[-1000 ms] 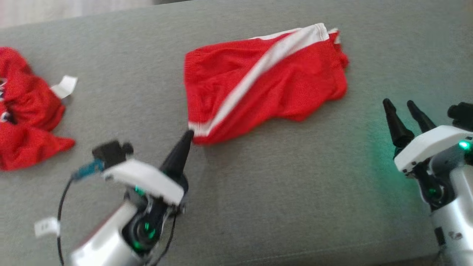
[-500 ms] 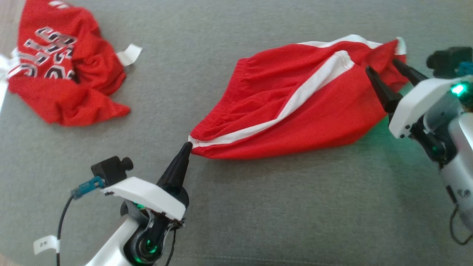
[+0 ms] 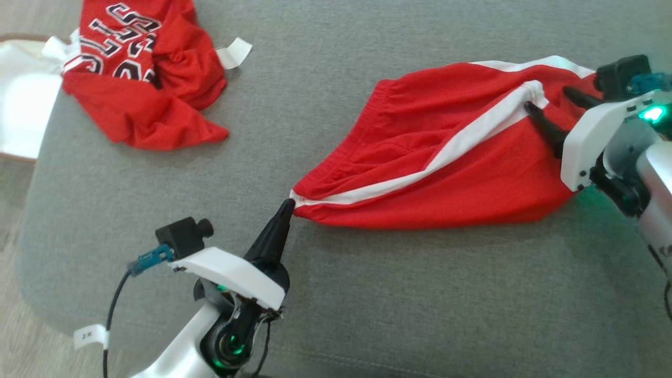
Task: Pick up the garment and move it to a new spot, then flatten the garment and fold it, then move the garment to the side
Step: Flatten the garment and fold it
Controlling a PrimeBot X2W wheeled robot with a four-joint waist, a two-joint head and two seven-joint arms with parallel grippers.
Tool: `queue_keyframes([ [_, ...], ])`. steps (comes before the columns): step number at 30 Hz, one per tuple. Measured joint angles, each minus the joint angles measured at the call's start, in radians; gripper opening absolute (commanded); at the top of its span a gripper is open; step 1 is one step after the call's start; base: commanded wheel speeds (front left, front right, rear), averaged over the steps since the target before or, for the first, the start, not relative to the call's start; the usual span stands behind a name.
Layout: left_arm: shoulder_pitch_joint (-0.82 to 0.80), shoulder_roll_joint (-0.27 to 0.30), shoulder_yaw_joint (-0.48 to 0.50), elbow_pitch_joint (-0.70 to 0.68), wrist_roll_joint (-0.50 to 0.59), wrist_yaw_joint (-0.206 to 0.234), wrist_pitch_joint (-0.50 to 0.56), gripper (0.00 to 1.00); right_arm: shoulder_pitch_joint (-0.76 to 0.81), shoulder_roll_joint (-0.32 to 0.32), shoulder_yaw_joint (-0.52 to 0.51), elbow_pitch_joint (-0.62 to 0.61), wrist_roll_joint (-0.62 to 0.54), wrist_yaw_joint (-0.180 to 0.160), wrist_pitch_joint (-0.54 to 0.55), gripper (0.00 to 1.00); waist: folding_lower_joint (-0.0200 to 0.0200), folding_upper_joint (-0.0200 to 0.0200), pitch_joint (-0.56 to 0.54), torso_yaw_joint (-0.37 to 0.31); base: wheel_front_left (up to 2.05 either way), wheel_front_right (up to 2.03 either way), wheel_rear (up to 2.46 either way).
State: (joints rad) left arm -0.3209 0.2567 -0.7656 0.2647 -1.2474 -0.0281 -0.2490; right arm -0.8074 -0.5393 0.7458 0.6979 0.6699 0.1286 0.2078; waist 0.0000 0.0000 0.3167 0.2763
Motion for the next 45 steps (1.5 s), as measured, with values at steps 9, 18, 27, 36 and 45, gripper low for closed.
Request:
queue_keyframes([
  [9,-0.028,-0.027,-0.016,0.039,0.006,-0.021,0.001,0.0,-0.073,-0.007,0.139,0.043,0.104,0.0,-0.007,0.54,0.0,0.0,0.02,0.032,0.0,0.0,0.0],
  [18,-0.035,-0.02,0.026,0.053,0.028,-0.025,0.001,0.0,-0.122,-0.025,0.241,0.025,0.205,0.0,-0.103,0.0,0.0,0.0,-0.012,-0.008,0.0,0.0,0.0],
  [27,-0.162,0.033,0.138,-0.071,0.013,-0.026,0.027,0.0,-0.229,-0.075,0.187,0.03,0.265,0.0,-0.25,0.0,0.0,0.0,-0.068,-0.108,0.0,0.0,0.0],
  [36,-0.5,0.046,0.225,-0.115,0.003,0.024,0.12,0.0,-0.409,-0.082,0.099,0.065,0.27,0.0,-0.361,0.0,0.0,0.0,-0.164,-0.245,0.0,0.0,0.0],
  [45,-0.626,0.041,0.239,-0.065,-0.021,0.039,0.187,0.0,-0.426,-0.078,0.063,0.071,0.261,0.0,-0.399,0.0,0.0,0.0,-0.278,-0.344,0.0,0.0,0.0],
])
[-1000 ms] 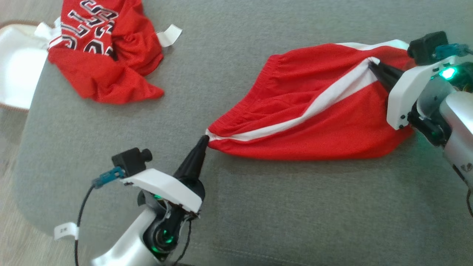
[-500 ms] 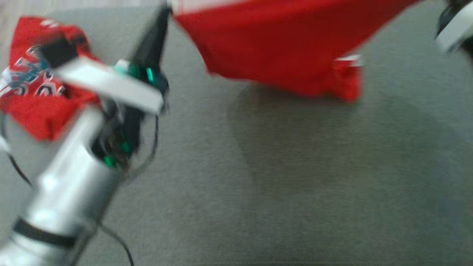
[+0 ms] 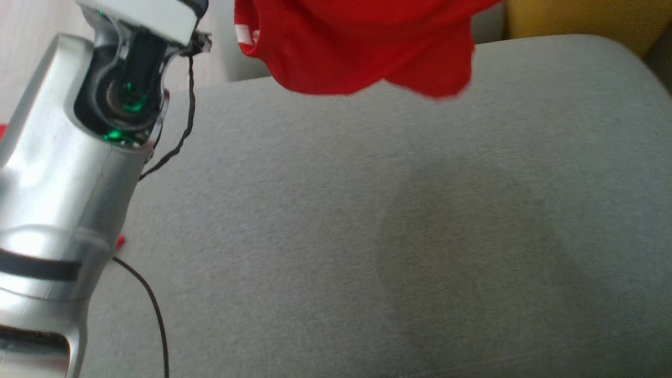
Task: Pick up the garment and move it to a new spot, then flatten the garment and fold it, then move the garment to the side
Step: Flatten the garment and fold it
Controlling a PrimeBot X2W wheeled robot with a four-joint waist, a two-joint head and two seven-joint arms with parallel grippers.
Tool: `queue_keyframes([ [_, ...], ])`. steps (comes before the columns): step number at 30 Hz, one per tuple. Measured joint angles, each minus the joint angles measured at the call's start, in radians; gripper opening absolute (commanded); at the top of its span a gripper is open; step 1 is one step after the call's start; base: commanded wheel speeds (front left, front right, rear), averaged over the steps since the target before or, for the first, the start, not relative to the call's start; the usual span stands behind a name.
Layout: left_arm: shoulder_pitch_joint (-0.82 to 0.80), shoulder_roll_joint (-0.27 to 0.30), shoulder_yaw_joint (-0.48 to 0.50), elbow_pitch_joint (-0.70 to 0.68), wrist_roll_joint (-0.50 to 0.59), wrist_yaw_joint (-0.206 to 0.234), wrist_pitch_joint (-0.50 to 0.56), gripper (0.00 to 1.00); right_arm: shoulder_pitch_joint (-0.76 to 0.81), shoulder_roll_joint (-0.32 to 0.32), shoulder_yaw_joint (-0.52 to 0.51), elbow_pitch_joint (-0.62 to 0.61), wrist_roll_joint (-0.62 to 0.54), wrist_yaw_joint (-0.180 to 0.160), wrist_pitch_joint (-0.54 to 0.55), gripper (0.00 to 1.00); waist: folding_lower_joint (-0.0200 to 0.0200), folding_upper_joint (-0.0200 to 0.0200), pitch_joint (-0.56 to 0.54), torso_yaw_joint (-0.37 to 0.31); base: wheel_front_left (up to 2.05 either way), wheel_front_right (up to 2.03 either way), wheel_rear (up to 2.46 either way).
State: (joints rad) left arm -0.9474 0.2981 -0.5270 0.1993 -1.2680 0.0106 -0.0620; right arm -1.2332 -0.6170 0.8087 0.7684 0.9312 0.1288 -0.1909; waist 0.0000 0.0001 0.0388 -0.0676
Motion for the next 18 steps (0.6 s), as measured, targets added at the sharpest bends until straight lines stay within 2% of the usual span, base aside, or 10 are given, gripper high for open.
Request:
queue_keyframes([
  [6,-0.051,-0.021,-0.002,0.041,-0.005,0.016,0.03,0.0,-0.021,0.017,-0.012,0.039,-0.026,0.0,0.002,0.0,0.0,0.0,-0.027,-0.052,0.0,0.0,0.0],
  [12,-0.116,-0.041,-0.047,0.162,0.029,0.018,0.061,0.0,-0.044,0.071,-0.01,0.115,-0.052,0.0,0.034,0.0,0.0,0.0,0.032,-0.074,0.0,0.0,0.0],
  [14,-0.149,-0.056,-0.067,0.219,0.061,0.009,0.058,0.0,-0.068,0.096,-0.01,0.154,-0.078,0.0,0.032,0.0,0.0,0.0,0.065,-0.079,0.0,0.0,0.0],
  [18,-0.263,-0.106,-0.108,0.326,0.146,-0.055,-0.012,0.0,-0.165,0.12,-0.04,0.241,-0.138,0.0,-0.026,0.0,0.0,-0.0001,0.141,-0.087,0.0,0.0,0.0],
])
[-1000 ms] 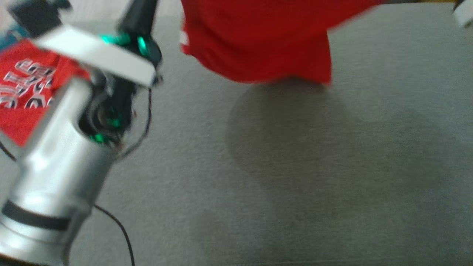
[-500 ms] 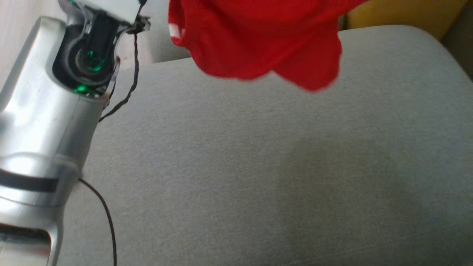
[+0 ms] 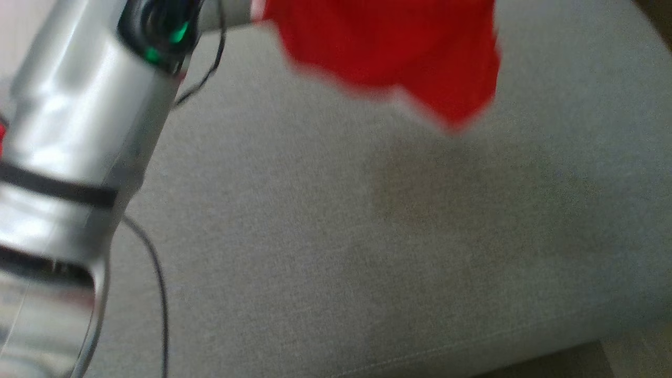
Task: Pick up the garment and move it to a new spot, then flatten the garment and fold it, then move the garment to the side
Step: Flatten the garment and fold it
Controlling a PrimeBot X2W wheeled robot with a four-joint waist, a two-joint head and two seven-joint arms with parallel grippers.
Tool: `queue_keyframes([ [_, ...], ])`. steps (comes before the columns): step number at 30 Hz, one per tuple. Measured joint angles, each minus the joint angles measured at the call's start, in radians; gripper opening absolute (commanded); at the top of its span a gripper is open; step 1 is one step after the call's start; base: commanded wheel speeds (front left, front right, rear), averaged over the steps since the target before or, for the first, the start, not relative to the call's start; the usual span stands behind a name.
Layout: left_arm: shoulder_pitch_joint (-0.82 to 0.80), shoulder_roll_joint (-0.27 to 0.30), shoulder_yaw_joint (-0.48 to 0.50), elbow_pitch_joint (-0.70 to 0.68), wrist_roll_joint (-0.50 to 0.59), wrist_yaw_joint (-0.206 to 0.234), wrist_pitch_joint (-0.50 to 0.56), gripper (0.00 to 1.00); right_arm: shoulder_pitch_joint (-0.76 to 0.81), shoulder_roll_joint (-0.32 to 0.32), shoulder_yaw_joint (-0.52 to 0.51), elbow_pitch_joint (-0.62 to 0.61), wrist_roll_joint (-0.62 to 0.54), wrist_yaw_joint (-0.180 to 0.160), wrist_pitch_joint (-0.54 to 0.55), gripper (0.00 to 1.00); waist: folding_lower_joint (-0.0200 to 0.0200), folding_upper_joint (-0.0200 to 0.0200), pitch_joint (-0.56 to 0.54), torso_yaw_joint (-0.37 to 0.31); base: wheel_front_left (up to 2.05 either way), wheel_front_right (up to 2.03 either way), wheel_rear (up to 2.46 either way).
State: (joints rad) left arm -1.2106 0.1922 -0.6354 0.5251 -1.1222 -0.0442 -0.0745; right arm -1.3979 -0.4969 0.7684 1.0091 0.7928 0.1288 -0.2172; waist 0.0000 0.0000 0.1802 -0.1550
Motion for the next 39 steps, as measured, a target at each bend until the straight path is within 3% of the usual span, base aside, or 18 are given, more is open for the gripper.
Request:
queue_keyframes([
  [4,-0.112,-0.049,-0.006,0.066,0.067,-0.055,-0.13,0.0,-0.1,0.0,-0.088,0.04,-0.057,0.0,-0.035,0.0,0.0,0.0,0.068,-0.004,0.0,0.0,0.0],
  [9,-0.078,-0.038,-0.028,0.062,0.119,-0.08,-0.175,0.0,-0.06,0.001,-0.196,-0.047,-0.145,0.0,-0.039,0.0,0.0,0.0,0.102,-0.011,0.0,0.0,0.0],
  [17,0.265,-0.005,-0.049,-0.054,0.15,-0.08,-0.182,0.0,0.278,0.015,-0.241,-0.153,-0.162,0.0,-0.039,0.0,0.0,0.0,0.135,-0.01,0.0,0.0,0.0],
  [21,0.512,-0.01,-0.004,-0.131,0.235,-0.08,-0.182,0.0,0.463,0.014,-0.303,-0.237,-0.143,0.0,-0.039,0.0,0.0,0.0,0.135,0.011,0.0,0.0,0.0],
  [30,0.918,-0.044,0.051,-0.318,0.456,-0.088,-0.181,0.0,0.954,0.006,-0.585,-0.545,-0.185,0.0,-0.03,0.0,0.0,0.0,0.042,0.03,0.0,0.0,0.0],
  [34,1.083,-0.055,0.099,-0.373,0.526,-0.088,-0.181,0.0,1.206,0.058,-0.701,-0.731,-0.234,0.0,0.063,0.0,0.0,0.0,-0.015,0.033,0.0,0.0,0.0],
  [39,1.214,-0.067,0.129,-0.451,0.573,-0.088,-0.181,0.0,1.448,0.131,-0.867,-1.073,-0.309,0.0,0.25,0.0,-0.0001,0.0,-0.049,0.051,0.0,0.0,0.0],
])
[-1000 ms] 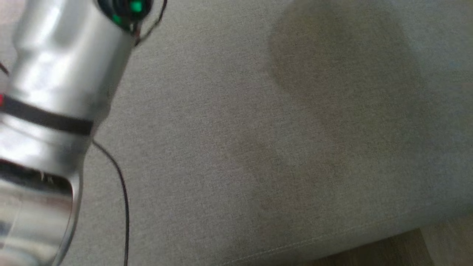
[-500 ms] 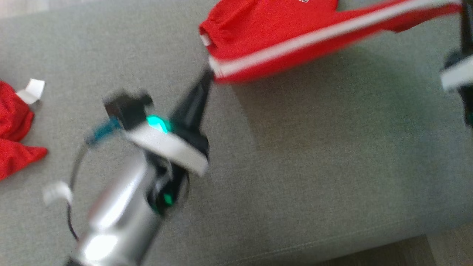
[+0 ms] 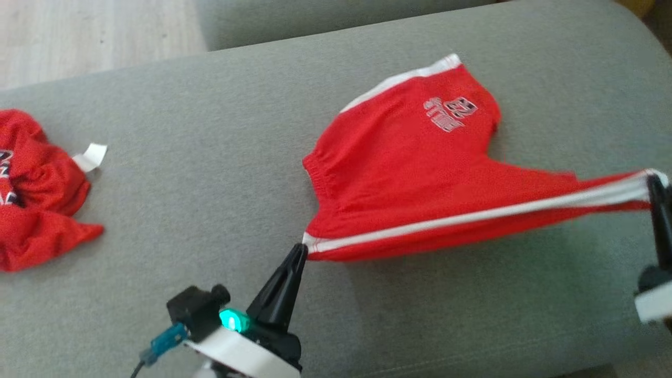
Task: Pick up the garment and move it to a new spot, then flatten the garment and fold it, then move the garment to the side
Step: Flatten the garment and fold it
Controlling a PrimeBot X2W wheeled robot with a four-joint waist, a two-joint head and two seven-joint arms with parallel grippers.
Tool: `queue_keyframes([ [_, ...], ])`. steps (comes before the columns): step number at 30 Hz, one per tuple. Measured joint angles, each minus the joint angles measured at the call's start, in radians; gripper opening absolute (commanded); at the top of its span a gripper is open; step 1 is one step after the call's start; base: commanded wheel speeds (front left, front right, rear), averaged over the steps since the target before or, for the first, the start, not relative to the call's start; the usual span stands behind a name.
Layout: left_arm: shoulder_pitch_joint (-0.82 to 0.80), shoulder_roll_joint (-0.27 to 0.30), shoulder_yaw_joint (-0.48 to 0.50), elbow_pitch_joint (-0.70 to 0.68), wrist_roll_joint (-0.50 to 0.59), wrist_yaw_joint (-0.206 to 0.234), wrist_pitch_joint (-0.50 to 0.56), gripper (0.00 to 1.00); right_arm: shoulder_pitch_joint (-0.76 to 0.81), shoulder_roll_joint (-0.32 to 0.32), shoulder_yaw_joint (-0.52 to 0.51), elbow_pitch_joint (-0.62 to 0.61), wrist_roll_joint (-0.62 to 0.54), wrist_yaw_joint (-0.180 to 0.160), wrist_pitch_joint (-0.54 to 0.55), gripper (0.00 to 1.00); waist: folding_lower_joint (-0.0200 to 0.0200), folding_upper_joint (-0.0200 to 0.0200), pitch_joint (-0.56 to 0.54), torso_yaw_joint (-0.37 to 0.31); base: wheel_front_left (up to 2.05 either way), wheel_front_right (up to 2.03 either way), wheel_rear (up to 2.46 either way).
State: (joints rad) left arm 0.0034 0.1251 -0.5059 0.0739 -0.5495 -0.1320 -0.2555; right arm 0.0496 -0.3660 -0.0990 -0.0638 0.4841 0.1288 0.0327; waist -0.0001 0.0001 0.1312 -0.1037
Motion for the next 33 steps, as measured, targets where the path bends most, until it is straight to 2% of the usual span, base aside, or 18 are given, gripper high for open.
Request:
queue_keyframes([
  [4,0.025,-0.001,0.001,-0.039,0.013,0.0,0.0,0.0,0.098,0.058,-0.079,-0.214,-0.042,0.0,0.138,0.0,0.0,0.0,0.02,0.021,0.0,0.0,0.0],
  [8,-0.033,-0.016,-0.023,-0.024,0.008,0.0,0.0,0.0,0.062,0.072,-0.106,-0.25,-0.055,0.0,0.221,0.0,0.0,0.0,0.055,0.047,0.0,0.0,0.0],
  [11,-0.136,-0.038,-0.068,0.029,-0.026,0.001,0.0,0.0,-0.028,0.055,-0.099,-0.185,-0.07,0.0,0.263,0.0,0.0,0.0,0.078,0.073,0.0,0.0,0.0],
  [17,-0.36,-0.071,-0.09,0.148,-0.149,0.001,0.0,0.0,-0.259,-0.074,-0.052,-0.007,-0.105,0.0,0.327,0.0,0.0,0.0,0.141,0.129,0.0,0.0,0.0],
  [26,-0.597,-0.08,-0.165,0.412,-0.312,0.01,0.038,0.0,-0.624,-0.188,0.203,0.306,-0.106,0.0,0.347,0.0,0.0001,-0.0001,0.218,0.193,0.0,0.0,0.0],
  [32,-0.71,-0.084,-0.248,0.488,-0.389,0.023,0.032,0.0,-0.817,-0.232,0.341,0.502,-0.116,0.0,0.335,0.0,0.0001,-0.0001,0.269,0.219,0.0,0.0,0.0],
  [33,-0.71,-0.084,-0.248,0.488,-0.389,0.023,0.032,0.0,-0.817,-0.232,0.341,0.502,-0.116,0.0,0.335,0.0,0.0001,-0.0001,0.269,0.219,0.0,0.0,0.0],
])
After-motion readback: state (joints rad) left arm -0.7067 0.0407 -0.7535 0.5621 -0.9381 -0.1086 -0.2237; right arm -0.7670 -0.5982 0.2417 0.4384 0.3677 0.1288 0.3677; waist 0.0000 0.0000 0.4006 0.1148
